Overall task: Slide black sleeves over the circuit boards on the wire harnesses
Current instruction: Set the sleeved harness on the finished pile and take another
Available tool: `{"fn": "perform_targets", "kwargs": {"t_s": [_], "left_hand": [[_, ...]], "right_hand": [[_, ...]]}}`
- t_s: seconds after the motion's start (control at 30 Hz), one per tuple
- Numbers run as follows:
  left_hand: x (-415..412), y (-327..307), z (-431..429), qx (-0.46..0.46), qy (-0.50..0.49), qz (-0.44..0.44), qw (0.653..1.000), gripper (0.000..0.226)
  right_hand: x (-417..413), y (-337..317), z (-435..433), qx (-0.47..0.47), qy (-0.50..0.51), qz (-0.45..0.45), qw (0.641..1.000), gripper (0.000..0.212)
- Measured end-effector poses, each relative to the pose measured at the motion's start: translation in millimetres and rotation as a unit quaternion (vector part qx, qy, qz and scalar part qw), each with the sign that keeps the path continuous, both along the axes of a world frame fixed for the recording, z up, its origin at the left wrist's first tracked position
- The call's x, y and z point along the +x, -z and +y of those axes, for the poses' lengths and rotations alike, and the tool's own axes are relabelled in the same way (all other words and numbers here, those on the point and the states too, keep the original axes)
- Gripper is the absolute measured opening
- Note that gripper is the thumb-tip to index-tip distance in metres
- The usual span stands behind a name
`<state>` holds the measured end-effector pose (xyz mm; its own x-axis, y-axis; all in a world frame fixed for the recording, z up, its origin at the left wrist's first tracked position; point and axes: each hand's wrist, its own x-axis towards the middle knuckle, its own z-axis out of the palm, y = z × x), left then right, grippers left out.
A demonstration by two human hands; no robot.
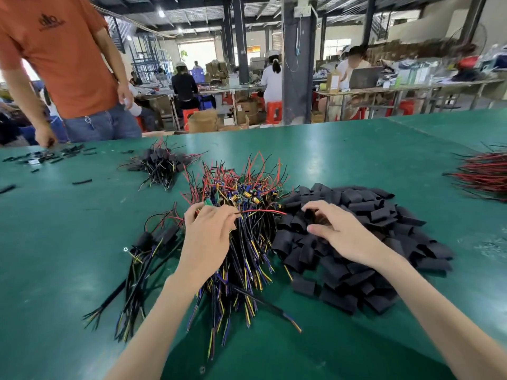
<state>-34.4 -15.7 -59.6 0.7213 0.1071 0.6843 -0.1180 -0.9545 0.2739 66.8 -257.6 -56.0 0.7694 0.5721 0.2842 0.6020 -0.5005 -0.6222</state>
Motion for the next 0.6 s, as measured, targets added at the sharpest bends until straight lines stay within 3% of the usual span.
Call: {"fn": "perform_targets", "kwargs": {"t_s": [0.17, 0.6], "left_hand": [[-0.8, 5.2, -1.5, -0.091, 0.033, -0.035, 0.995, 0.02], [-4.3, 12.6, -8.6, -0.069, 0.036, 0.008, 0.997, 0.017]], "right_hand": [[-1.1, 7.2, 6.7, -0.009, 0.019, -0.079, 0.997, 0.048], [-11.8, 4.3, 12.4, 0.067, -0.027, -0.097, 0.993, 0.043]]}}
